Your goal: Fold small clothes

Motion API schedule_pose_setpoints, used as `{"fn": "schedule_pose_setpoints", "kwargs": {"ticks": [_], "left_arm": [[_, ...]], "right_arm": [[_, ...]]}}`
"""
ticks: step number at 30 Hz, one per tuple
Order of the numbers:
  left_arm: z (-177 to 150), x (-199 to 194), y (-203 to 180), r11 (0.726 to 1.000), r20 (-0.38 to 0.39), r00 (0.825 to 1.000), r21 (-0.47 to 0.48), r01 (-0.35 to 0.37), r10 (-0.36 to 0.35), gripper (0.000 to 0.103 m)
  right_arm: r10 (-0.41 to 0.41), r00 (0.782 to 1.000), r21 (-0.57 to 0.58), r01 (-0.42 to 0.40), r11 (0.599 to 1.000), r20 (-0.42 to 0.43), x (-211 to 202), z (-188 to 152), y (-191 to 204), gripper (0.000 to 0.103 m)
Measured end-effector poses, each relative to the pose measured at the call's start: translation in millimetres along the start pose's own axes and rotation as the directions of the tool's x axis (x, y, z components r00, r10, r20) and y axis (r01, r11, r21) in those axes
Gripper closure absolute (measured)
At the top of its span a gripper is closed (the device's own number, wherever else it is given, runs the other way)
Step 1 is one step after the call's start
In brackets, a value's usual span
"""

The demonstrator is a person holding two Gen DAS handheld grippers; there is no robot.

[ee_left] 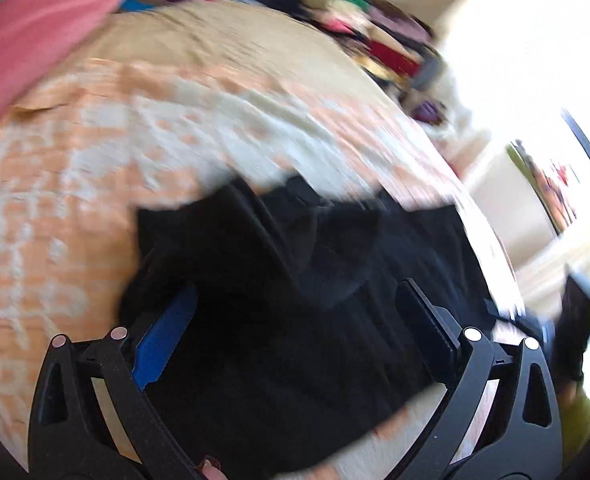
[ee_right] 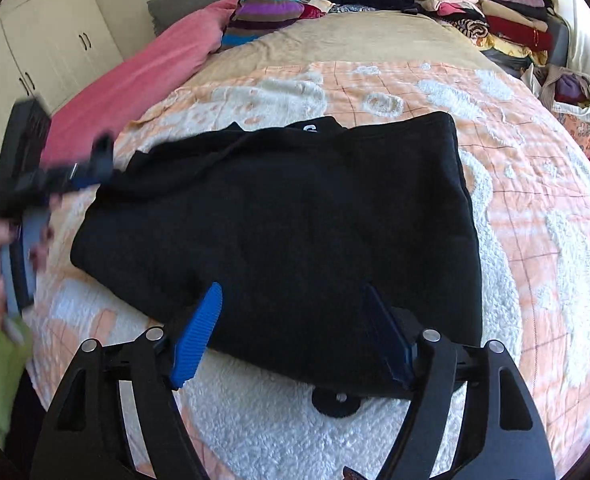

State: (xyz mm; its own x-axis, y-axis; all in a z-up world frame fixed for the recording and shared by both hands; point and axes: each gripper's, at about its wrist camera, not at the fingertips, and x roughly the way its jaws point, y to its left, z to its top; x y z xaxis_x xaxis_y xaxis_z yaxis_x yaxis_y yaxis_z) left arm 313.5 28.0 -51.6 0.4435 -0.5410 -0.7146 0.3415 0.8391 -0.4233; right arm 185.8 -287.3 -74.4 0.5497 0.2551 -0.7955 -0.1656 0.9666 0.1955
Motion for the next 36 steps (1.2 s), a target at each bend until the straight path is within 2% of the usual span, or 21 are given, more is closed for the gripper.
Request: {"fn": "schedule_pose_setpoints", "kwargs": {"ticks": [2, 4, 7, 15, 20, 23, 31, 36], "left_arm": [[13, -8, 19, 0.995, 0.046, 0.998, -0.096, -0.029, 0.033, 0.01], [17, -15, 33, 0.986, 0.062, 0.995, -0.152, -0.069, 0.079, 0.01], [8, -26, 42, 0.977, 0.051, 0.989, -0.171, -0.127, 0.137, 0.01], [-34, -65, 37, 0.965, 0.046, 0.971, -0.132, -0.226, 0.234, 0.01], [-45, -79, 11, 0.957, 0.057, 0.955, -0.04, -0.288, 0.29, 0.01], [-50, -86, 1, 0.958, 0.064, 0.956, -0.026, -0.286, 0.287, 0.01], [-68, -95, -25, 0.943, 0.074, 0.942, 0.037, -0.329, 0.326, 0.01], [-82, -93, -29, 0.945, 0.049, 0.945, 0.045, -0.325, 0.323, 0.01]], "right_arm": [[-0.003, 1.0, 0.01, 0.003, 1.0, 0.0, -3, -1, -2, 0.026], [-0.001, 1.0, 0.018, 0.001, 1.0, -0.005, -1, 0, -4, 0.026], [-0.01, 1.0, 0.016, 0.01, 1.0, 0.006, -3, -1, -5, 0.026], [-0.002, 0.999, 0.038, 0.001, 0.999, 0.032, -13, -3, -8, 0.026], [-0.022, 0.998, 0.036, 0.019, 0.999, 0.063, -29, -2, -11, 0.026], [-0.021, 0.996, 0.052, 0.017, 0.998, 0.085, -42, -3, -17, 0.023], [-0.039, 0.994, 0.093, 0.029, 0.995, 0.102, -65, -13, -32, 0.02], [-0.054, 0.994, 0.149, 0.04, 0.988, 0.091, -67, -22, -45, 0.02]]}}
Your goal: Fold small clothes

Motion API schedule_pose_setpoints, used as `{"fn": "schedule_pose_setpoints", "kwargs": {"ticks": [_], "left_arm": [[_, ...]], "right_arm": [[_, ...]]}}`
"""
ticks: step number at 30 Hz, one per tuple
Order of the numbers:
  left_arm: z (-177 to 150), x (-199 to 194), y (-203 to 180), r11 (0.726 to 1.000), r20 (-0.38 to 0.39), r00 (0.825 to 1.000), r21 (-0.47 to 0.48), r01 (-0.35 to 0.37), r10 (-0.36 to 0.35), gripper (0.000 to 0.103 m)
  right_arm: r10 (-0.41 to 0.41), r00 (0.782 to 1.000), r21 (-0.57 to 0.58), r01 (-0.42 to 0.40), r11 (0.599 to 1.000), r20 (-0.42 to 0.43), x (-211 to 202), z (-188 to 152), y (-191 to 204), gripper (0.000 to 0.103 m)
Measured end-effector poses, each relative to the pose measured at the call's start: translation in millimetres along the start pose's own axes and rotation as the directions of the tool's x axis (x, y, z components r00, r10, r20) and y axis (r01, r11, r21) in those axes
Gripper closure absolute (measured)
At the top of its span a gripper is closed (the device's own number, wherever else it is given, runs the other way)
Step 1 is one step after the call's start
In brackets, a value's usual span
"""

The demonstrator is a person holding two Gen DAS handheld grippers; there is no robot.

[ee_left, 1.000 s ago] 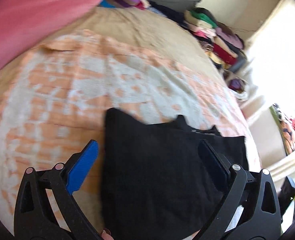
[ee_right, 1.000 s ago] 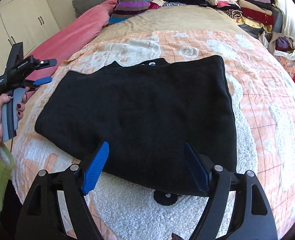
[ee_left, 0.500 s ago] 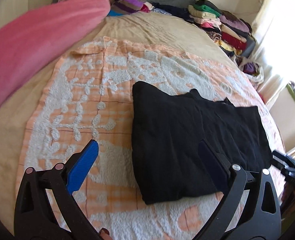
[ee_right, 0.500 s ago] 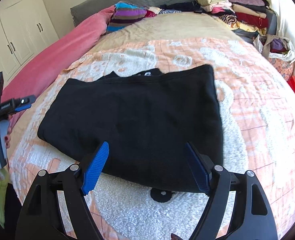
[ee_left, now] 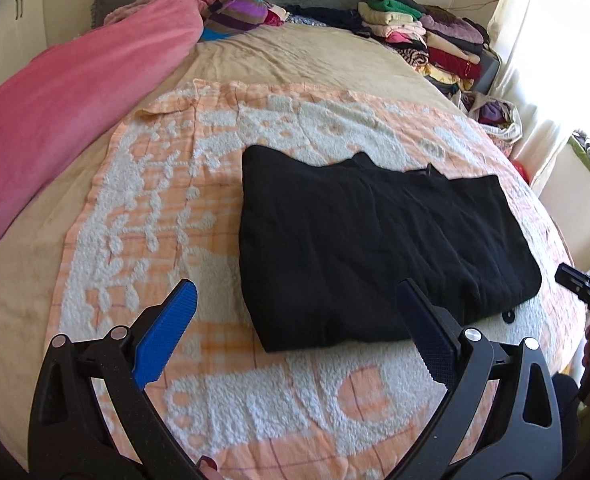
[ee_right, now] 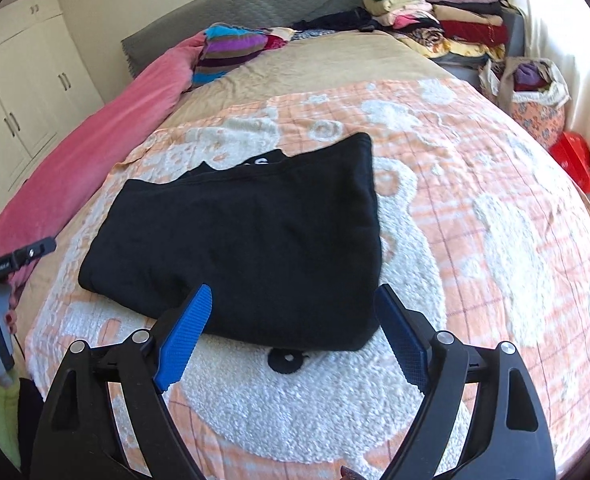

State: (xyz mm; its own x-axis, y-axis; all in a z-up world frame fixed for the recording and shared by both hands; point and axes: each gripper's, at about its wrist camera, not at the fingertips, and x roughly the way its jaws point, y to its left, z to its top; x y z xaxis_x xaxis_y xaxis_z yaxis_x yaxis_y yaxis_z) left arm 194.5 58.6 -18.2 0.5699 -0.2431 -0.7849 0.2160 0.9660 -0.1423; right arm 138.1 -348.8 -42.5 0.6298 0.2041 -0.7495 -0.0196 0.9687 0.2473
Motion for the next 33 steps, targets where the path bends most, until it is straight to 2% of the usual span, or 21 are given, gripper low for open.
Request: {"fn": "schedule_pose_setpoints", "kwargs": {"ticks": [7, 12, 14, 18, 21, 26, 29, 32, 33], "left_arm": [[-26, 16, 4, 1.0, -0.067, 0.998, 0.004, -0.013, 0.013, 0.01], [-49, 28, 13, 1.0, -0.128, 0.992, -0.027, -0.011, 0.007, 0.01], [-52, 31, 15, 0.999, -0.135, 0.991, -0.024, -0.023, 0.02, 0.01], [-55, 36, 18, 0.999, -0.101, 0.994, -0.013, -0.038, 0.036, 0.01], [-58, 47, 17, 0.997, -0.106, 0.992, 0.039, -0.059, 0.063, 0.017], [-60, 66, 16, 0.998, -0.13, 0.991, 0.052, -0.027, 0.034, 0.03], [-58, 73, 16, 0.999, -0.114, 0.993, 0.046, -0.01, 0.015, 0.035], [-53, 76, 12, 0.998, -0.094, 0.996, 0.063, 0.014, -0.008, 0.051], [-51, 75, 11, 0.997, -0.088, 0.996, 0.062, 0.034, -0.029, 0.06]], "right_arm": [[0.013, 1.0, 0.088, -0.011, 0.996, -0.018, 3, -7, -18, 0.02], [0.021, 0.999, 0.132, -0.017, 0.991, -0.032, 4, -11, -27, 0.02], [0.028, 0.999, 0.146, -0.022, 0.989, -0.039, 6, -13, -28, 0.02], [0.037, 0.997, 0.154, -0.026, 0.988, -0.064, 13, -17, -26, 0.02], [0.045, 0.996, 0.165, -0.032, 0.986, -0.079, 19, -19, -25, 0.02], [0.067, 0.992, 0.183, -0.047, 0.982, -0.102, 27, -24, -20, 0.02], [0.067, 0.992, 0.197, -0.045, 0.979, -0.107, 32, -25, -20, 0.02], [0.049, 0.992, 0.242, -0.019, 0.97, -0.118, 39, -25, -26, 0.02], [0.056, 0.992, 0.273, -0.023, 0.962, -0.116, 42, -25, -30, 0.02]]}}
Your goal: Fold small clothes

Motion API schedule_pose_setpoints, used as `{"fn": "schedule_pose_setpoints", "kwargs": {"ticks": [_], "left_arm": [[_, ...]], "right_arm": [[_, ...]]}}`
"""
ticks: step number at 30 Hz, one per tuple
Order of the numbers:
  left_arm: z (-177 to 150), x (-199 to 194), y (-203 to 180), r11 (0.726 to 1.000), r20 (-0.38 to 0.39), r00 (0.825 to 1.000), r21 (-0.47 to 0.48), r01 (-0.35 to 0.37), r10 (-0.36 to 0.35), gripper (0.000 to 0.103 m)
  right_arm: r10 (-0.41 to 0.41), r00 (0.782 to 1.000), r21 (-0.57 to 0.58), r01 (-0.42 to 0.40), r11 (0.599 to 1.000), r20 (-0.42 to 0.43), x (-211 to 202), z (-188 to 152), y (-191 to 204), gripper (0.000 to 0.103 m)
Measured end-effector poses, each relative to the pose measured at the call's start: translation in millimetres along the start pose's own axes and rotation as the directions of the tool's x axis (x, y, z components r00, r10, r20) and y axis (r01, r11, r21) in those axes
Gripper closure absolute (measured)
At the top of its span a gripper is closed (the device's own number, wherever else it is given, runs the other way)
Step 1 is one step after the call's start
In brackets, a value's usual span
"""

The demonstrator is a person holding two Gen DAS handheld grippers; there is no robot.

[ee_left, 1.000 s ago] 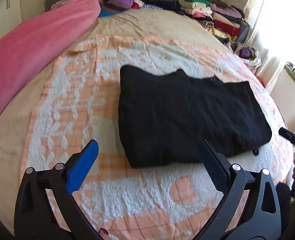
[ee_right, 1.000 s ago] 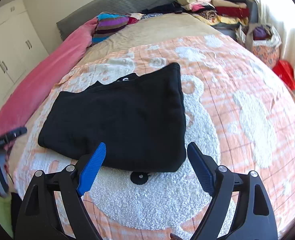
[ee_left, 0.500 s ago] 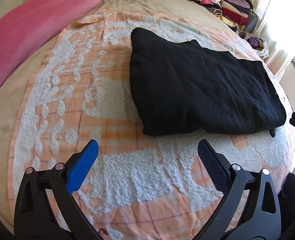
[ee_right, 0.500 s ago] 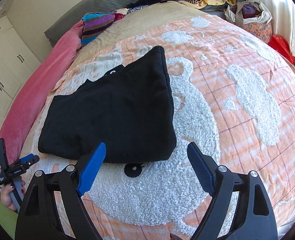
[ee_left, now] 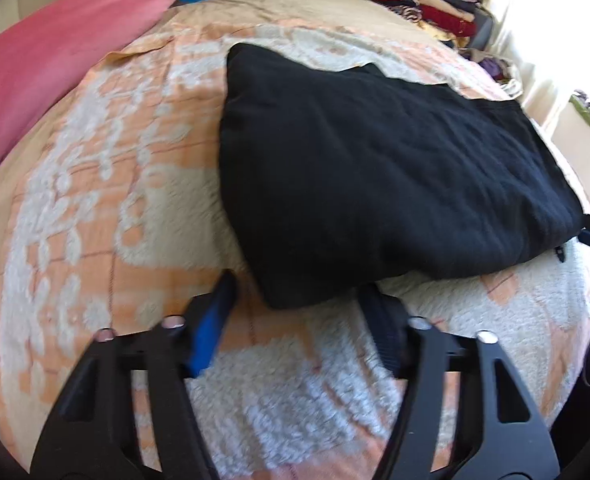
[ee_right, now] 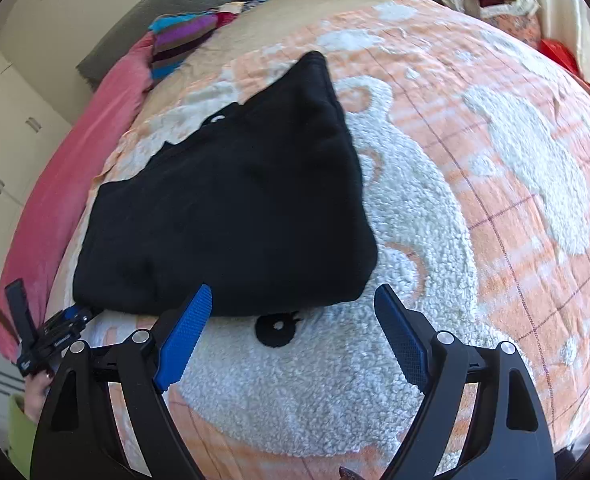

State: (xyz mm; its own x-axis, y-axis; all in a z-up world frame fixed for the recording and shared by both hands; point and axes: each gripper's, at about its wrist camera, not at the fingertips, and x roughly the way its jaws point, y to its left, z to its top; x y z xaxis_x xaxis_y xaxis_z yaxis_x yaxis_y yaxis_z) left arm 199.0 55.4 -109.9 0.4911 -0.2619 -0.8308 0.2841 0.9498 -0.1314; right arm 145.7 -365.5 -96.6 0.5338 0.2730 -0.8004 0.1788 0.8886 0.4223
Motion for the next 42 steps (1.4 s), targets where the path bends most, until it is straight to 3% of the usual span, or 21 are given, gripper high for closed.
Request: {"fn": "schedule_pose_setpoints", "kwargs": {"ticks": [1, 4, 5, 8, 10, 13, 18, 24, 30, 37, 42], "left_arm": [[1, -1, -1, 1.0, 0.007, 1.0, 0.0, 0.022, -0.022, 0.072], [4, -6, -6, 0.999, 0.031, 0.998, 0.011, 0.049, -0.049, 0.086], [6, -10, -7, 0.998, 0.043, 0.997, 0.009, 0.061, -0.061, 0.086], [10, -21, -7, 0.997, 0.073, 0.995, 0.018, 0.072, -0.074, 0.088], [11, -29, -8, 0.997, 0.081, 0.995, 0.043, 0.062, -0.065, 0.089], [9, -34, -11, 0.996, 0.072, 0.996, 0.081, 0.042, -0.048, 0.09], [-3, -46, -22, 0.984, 0.053, 0.998, 0.176, 0.019, -0.029, 0.09], [-16, -23, -30, 0.957, -0.037, 0.997, 0.288, -0.047, 0.061, 0.09], [-16, -18, -14, 0.976, -0.077, 0.996, 0.218, -0.017, 0.035, 0.085], [-14, -32, 3, 0.992, -0.082, 0.996, 0.121, 0.033, -0.023, 0.076], [-10, -53, 11, 0.995, -0.042, 0.999, 0.097, -0.006, 0.01, 0.076]], "right_arm": [[0.011, 1.0, 0.027, -0.011, 1.0, 0.002, 2, 1, -4, 0.02], [0.052, 0.999, 0.125, -0.052, 0.991, 0.002, 10, 3, -16, 0.021], [0.066, 0.998, 0.146, -0.066, 0.987, 0.007, 12, 4, -18, 0.022], [0.113, 0.994, 0.17, -0.113, 0.979, 0.014, 18, 8, -19, 0.048], [0.115, 0.993, 0.15, -0.116, 0.982, 0.016, 20, 10, -15, 0.076], [0.092, 0.995, 0.08, -0.095, 0.992, 0.04, 11, 11, -8, 0.084], [0.053, 0.996, 0.011, -0.054, 0.998, 0.076, -11, 21, -8, 0.085], [-0.005, 1.0, 0.04, 0.004, 0.999, 0.004, 14, 10, -25, 0.084], [-0.013, 1.0, 0.052, 0.013, 0.999, 0.006, 13, 10, -28, 0.081], [-0.129, 0.991, 0.012, 0.129, 0.992, 0.025, -7, 18, -21, 0.064], [-0.121, 0.989, 0.006, 0.121, 0.993, 0.088, -33, 26, -25, 0.06]]}}
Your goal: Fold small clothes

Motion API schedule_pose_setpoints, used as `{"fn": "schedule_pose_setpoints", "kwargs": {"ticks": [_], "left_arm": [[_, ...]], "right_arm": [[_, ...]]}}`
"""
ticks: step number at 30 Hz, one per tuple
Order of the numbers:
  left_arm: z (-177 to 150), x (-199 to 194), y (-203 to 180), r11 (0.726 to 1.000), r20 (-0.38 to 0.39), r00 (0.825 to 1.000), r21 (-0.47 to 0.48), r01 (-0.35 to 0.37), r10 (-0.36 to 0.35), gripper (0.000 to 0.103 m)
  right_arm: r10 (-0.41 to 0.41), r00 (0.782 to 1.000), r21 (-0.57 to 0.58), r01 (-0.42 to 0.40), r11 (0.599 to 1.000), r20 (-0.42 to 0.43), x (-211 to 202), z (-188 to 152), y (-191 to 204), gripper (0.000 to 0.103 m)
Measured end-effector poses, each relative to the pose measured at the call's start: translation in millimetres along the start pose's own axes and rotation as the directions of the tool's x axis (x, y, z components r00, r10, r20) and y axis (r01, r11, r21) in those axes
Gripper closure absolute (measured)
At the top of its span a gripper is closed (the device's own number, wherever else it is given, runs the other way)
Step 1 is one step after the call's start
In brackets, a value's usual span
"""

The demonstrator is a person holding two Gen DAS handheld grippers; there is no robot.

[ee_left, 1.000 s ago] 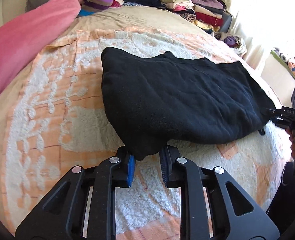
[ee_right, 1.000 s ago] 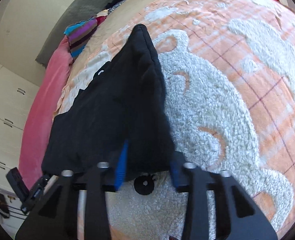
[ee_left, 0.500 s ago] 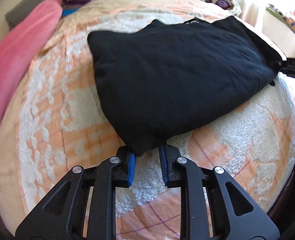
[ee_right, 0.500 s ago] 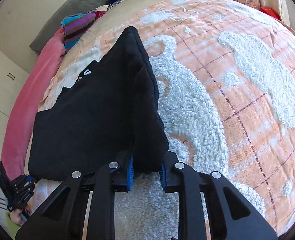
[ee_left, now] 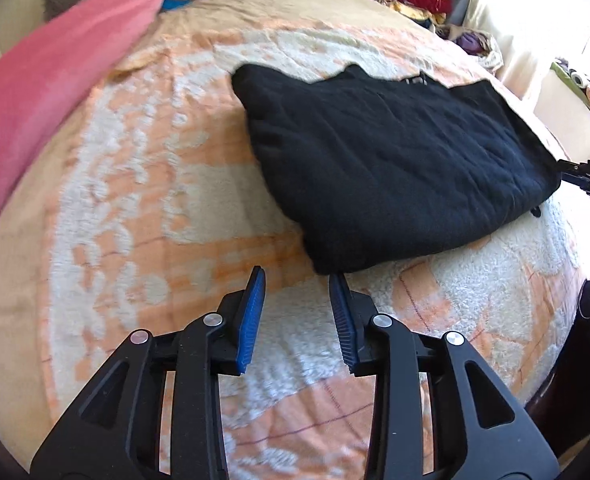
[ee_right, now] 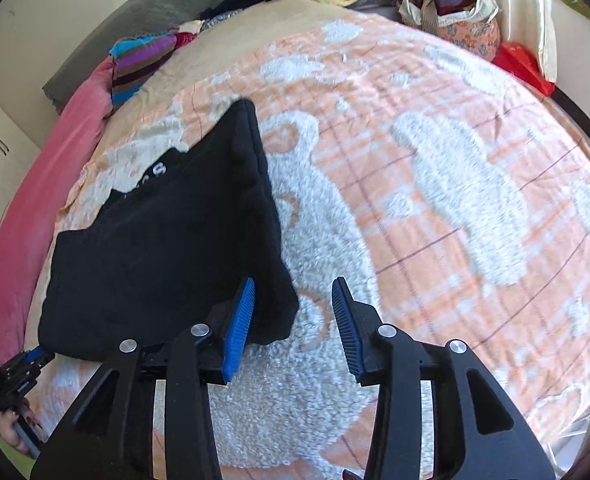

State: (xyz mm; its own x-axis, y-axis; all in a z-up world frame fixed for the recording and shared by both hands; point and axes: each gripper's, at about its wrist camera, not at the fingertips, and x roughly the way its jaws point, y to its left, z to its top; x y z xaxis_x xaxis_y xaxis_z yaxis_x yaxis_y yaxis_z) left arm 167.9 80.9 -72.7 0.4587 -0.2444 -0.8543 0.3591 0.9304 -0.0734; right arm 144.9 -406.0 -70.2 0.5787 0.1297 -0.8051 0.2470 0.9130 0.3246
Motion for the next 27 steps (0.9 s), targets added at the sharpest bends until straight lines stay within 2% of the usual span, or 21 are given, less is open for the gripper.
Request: {"fn": "schedule_pose_setpoints", "kwargs": {"ticks": [2, 6, 9, 12, 15, 17, 19, 21, 24, 27], "left_arm": [[0, -14, 5, 0.999, 0.037, 0.999, -0.034, -0.009, 0.01, 0.077], [6, -44, 16, 0.986, 0.14, 0.988, -0.149, 0.079, -0.058, 0.078], [15, -55, 10, 0.987, 0.167, 0.986, -0.154, 0.045, -0.018, 0.078], [26, -61, 0, 0.986, 0.187, 0.982, -0.154, 0.06, -0.03, 0.077], [39, -61, -14, 0.991, 0.186, 0.983, -0.135, 0.021, 0.004, 0.069], [50, -57, -21, 0.987, 0.177, 0.984, -0.16, 0.023, 0.006, 0.063], [60, -53, -28, 0.985, 0.183, 0.983, -0.169, 0.025, 0.007, 0.051], [68, -48, -38, 0.988, 0.184, 0.982, -0.155, -0.007, 0.036, 0.048], [74, -34, -46, 0.986, 0.181, 0.983, -0.165, 0.017, 0.014, 0.041], [72, -14, -55, 0.992, 0.149, 0.988, -0.127, -0.013, 0.032, 0.035]], "right_arm": [[0.018, 0.999, -0.01, -0.017, 1.0, 0.044, -12, 5, 2, 0.054], [0.072, 0.992, -0.057, -0.066, 0.996, 0.101, -30, 13, 18, 0.051], [0.131, 0.984, -0.11, -0.117, 0.987, 0.124, -40, 15, 36, 0.046], [0.164, 0.977, -0.17, -0.14, 0.975, 0.134, -48, 14, 56, 0.042], [0.188, 0.973, -0.235, -0.153, 0.96, 0.136, -52, 13, 78, 0.04], [0.191, 0.972, -0.278, -0.147, 0.949, 0.136, -51, 13, 94, 0.037], [0.196, 0.973, -0.319, -0.147, 0.936, 0.126, -47, 11, 109, 0.036], [0.201, 0.972, -0.338, -0.15, 0.929, 0.12, -42, 9, 117, 0.035], [0.193, 0.977, -0.367, -0.148, 0.918, 0.089, -25, 5, 131, 0.032], [0.174, 0.983, -0.387, -0.137, 0.912, 0.061, -8, -2, 137, 0.032]]}}
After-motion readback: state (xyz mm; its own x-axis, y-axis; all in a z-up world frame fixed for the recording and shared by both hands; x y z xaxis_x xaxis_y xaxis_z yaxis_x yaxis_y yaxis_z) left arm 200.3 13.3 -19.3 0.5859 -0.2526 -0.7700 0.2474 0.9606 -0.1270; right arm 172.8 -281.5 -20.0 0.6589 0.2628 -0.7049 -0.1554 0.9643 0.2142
